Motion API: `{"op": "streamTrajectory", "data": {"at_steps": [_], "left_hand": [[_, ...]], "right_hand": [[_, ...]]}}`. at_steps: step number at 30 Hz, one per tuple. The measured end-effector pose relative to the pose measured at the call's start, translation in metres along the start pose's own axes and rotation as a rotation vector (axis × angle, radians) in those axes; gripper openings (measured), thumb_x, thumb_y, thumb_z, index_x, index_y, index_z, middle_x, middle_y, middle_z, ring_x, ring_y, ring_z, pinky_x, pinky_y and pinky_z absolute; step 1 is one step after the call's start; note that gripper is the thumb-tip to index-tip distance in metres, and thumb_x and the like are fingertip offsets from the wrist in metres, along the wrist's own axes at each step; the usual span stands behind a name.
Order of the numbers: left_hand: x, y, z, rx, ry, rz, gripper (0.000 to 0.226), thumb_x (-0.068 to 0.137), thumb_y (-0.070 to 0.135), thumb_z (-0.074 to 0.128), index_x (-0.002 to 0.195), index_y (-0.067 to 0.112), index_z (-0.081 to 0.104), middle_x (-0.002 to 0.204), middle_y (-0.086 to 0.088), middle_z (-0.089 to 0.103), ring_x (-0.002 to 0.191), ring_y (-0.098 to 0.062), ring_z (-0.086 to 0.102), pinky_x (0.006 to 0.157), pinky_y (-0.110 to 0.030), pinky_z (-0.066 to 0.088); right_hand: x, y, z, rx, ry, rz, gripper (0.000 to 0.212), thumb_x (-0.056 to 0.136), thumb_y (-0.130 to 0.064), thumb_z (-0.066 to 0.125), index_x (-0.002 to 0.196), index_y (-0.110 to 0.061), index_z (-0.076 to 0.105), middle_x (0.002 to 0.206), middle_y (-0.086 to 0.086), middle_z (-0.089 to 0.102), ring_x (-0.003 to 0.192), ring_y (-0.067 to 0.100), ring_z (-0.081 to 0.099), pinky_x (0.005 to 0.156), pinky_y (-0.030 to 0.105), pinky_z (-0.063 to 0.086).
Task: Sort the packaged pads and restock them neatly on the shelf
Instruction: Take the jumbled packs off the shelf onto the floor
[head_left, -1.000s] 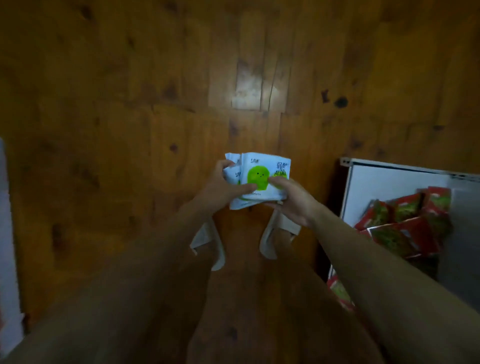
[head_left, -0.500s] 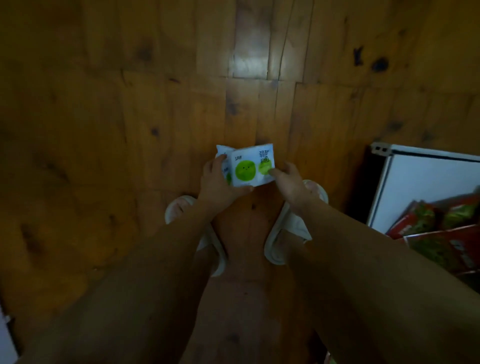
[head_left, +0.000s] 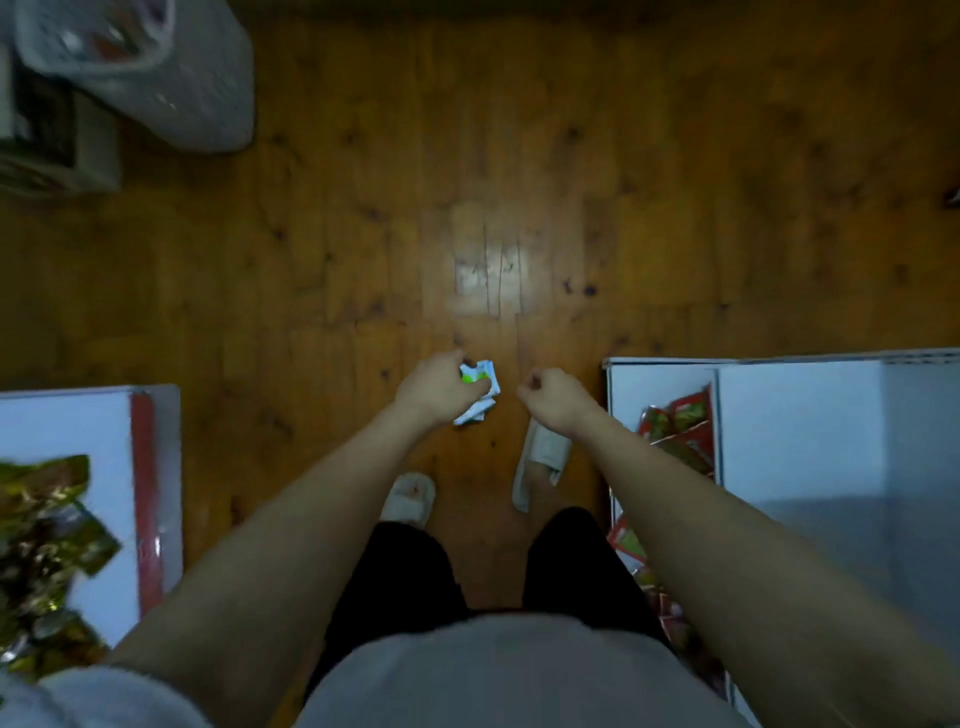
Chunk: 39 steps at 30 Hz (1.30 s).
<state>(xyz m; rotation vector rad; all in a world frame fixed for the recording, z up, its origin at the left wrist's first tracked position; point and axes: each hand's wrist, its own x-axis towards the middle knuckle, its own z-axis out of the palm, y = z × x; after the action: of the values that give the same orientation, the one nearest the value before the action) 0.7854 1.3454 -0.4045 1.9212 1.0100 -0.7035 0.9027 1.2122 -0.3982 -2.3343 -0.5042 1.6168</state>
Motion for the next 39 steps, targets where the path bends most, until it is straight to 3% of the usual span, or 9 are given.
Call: {"op": "streamTrajectory", "data": {"at_steps": [4, 6, 10, 13, 17, 24, 31, 39], "left_hand": [[-0.076, 0.028, -0.035, 0.103, 0.007, 0.141, 0.033, 0.089, 0.041, 0.059, 0.114, 0.019, 0.062, 0.102, -0.002, 0.066, 0.098, -0.024, 0.061, 0.075, -0.031, 0.047], [-0.106, 0.037, -0.041, 0.153, 0.002, 0.218, 0.032, 0.089, 0.042, 0.058, 0.113, 0.02, 0.061, 0.093, 0.002, 0.064, 0.092, -0.021, 0.061, 0.077, -0.033, 0.05], [-0.162, 0.05, -0.041, 0.225, -0.041, 0.401, 0.032, 0.087, 0.046, 0.059, 0.106, 0.021, 0.062, 0.096, -0.001, 0.066, 0.084, -0.02, 0.061, 0.074, -0.033, 0.051], [-0.193, 0.073, -0.041, 0.303, -0.048, 0.56, 0.036, 0.078, 0.055, 0.057, 0.101, 0.028, 0.062, 0.095, 0.002, 0.067, 0.093, -0.022, 0.063, 0.082, -0.037, 0.053], [-0.247, 0.122, -0.033, 0.488, -0.059, 0.828, 0.034, 0.083, 0.049, 0.06, 0.108, 0.026, 0.064, 0.103, 0.004, 0.069, 0.097, -0.02, 0.062, 0.077, -0.032, 0.051], [-0.357, 0.195, 0.021, 0.676, -0.079, 1.211, 0.028, 0.085, 0.052, 0.056, 0.102, 0.03, 0.064, 0.093, 0.008, 0.066, 0.085, -0.015, 0.06, 0.065, -0.029, 0.049], [-0.488, 0.234, 0.096, 0.722, -0.137, 1.488, 0.021, 0.084, 0.052, 0.057, 0.091, 0.033, 0.061, 0.087, 0.01, 0.065, 0.081, -0.014, 0.06, 0.071, -0.031, 0.053], [-0.649, 0.197, 0.226, 0.752, -0.272, 1.718, 0.018, 0.086, 0.048, 0.057, 0.095, 0.033, 0.063, 0.091, 0.013, 0.065, 0.085, -0.012, 0.058, 0.061, -0.026, 0.037]], "right_hand": [[-0.086, -0.028, -0.018, -0.068, 0.169, -0.039, 0.033, 0.094, -0.029, 0.051, 0.075, -0.002, 0.056, 0.084, 0.023, 0.063, 0.085, 0.04, 0.06, 0.066, 0.038, 0.044], [-0.127, -0.03, -0.011, -0.042, 0.285, -0.035, 0.032, 0.094, -0.03, 0.051, 0.069, -0.011, 0.052, 0.075, 0.014, 0.059, 0.08, 0.036, 0.058, 0.065, 0.037, 0.043], [-0.2, -0.022, 0.027, 0.107, 0.497, 0.022, 0.035, 0.093, -0.033, 0.053, 0.062, -0.022, 0.041, 0.066, 0.004, 0.049, 0.074, 0.032, 0.053, 0.064, 0.037, 0.04], [-0.245, -0.011, 0.045, 0.202, 0.64, 0.083, 0.03, 0.092, -0.036, 0.053, 0.069, -0.017, 0.053, 0.074, 0.007, 0.061, 0.079, 0.032, 0.06, 0.066, 0.037, 0.046], [-0.312, 0.012, 0.054, 0.332, 0.877, 0.159, 0.032, 0.09, -0.043, 0.051, 0.077, -0.015, 0.058, 0.073, 0.002, 0.063, 0.075, 0.026, 0.06, 0.065, 0.036, 0.047], [-0.444, 0.068, 0.075, 0.404, 1.134, 0.328, 0.036, 0.091, -0.042, 0.05, 0.065, -0.018, 0.046, 0.059, -0.002, 0.05, 0.064, 0.026, 0.054, 0.057, 0.034, 0.04], [-0.586, 0.126, 0.119, 0.406, 1.344, 0.504, 0.031, 0.091, -0.038, 0.052, 0.067, -0.019, 0.048, 0.064, -0.002, 0.054, 0.067, 0.024, 0.056, 0.06, 0.037, 0.045], [-0.723, 0.206, 0.261, 0.615, 1.575, 0.638, 0.032, 0.092, -0.041, 0.05, 0.069, -0.019, 0.05, 0.067, -0.003, 0.057, 0.07, 0.023, 0.057, 0.059, 0.033, 0.041]]}}
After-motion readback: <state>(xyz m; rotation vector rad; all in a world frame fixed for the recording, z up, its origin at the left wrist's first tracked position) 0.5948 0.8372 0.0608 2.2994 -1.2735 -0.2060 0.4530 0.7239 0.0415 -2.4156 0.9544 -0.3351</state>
